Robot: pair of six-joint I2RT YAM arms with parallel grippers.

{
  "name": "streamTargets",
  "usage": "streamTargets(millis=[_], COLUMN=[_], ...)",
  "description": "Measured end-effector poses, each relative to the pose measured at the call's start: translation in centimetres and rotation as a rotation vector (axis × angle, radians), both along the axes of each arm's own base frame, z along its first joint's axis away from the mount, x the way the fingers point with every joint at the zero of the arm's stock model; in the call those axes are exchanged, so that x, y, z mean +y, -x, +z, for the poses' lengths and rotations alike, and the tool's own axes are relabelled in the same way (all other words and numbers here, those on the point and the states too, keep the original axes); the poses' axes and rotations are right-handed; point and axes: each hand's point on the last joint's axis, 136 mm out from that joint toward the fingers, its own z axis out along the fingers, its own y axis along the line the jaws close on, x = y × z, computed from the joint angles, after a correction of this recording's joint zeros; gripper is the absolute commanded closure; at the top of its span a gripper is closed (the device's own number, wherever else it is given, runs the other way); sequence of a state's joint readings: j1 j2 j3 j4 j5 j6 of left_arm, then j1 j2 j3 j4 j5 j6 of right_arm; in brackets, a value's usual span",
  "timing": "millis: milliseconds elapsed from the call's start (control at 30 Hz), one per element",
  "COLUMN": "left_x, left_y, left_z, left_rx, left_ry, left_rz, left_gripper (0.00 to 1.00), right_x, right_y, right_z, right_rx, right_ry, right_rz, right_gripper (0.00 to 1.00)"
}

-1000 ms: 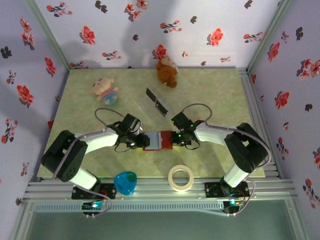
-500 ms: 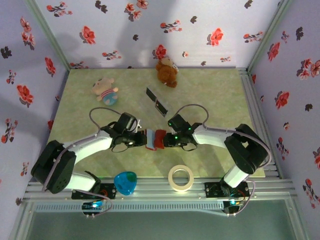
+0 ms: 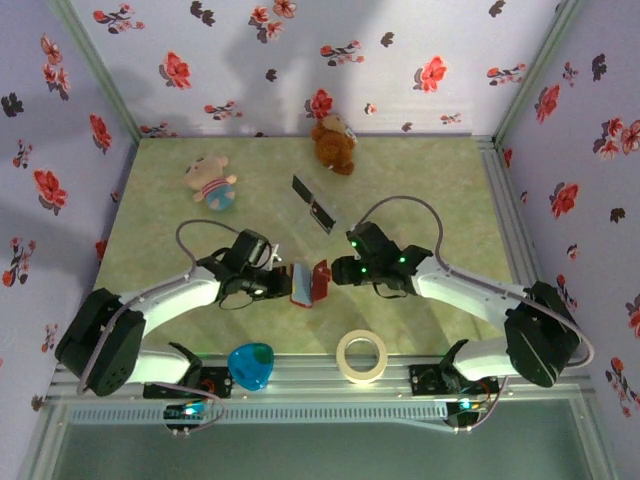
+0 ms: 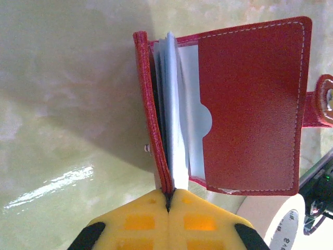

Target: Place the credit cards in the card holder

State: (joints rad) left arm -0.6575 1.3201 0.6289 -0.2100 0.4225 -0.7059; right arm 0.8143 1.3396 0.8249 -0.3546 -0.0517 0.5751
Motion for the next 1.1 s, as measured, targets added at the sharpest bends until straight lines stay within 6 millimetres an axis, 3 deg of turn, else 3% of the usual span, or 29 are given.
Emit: streamTargets(millis=[233, 500, 600, 667, 767, 867, 1100], left_x=[0.0, -0.2, -0.2, -0.2, -0.2, -0.2, 0.5], left_y=[0.4, 0.7, 0.7, 0.8, 0.8, 0.9, 1.3], left_z=[0.2, 0.2, 0.2, 0.2, 0.2, 0.2, -0.3], left_rx=[-0.005, -0.002, -0.002, 0.002, 0.005, 0.01, 0.002], left_ry=[0.008, 0.007, 0.007, 0.008, 0.008, 0.006, 0.019], left_rz=[-0.006, -0.013, -0.014, -0.011, -0.007, -0.005, 0.002], left_gripper=[1.0, 1.0, 1.0, 1.0, 1.0, 1.0, 1.0], right_x=[4.0, 7.9, 9.1, 9.6, 9.0, 7.0, 2.7], right_y=[3.0, 3.7, 3.7, 3.4, 3.0, 2.5, 0.7], right_z=[1.4, 5.1, 4.4, 2.8, -0.3, -2.9, -5.3], right_rx=[-0.013, -0.027, 0.0, 0.029, 0.064, 0.093, 0.128], right_ry=[-0.058, -0.194, -0.216, -0.192, -0.105, 0.011, 0.131], right_rz=[0.107, 0.119, 0.107, 0.088, 0.046, -0.014, -0.13], right_gripper=[0.45, 0.5, 0.6, 0.64, 0.69, 0.73, 0.75])
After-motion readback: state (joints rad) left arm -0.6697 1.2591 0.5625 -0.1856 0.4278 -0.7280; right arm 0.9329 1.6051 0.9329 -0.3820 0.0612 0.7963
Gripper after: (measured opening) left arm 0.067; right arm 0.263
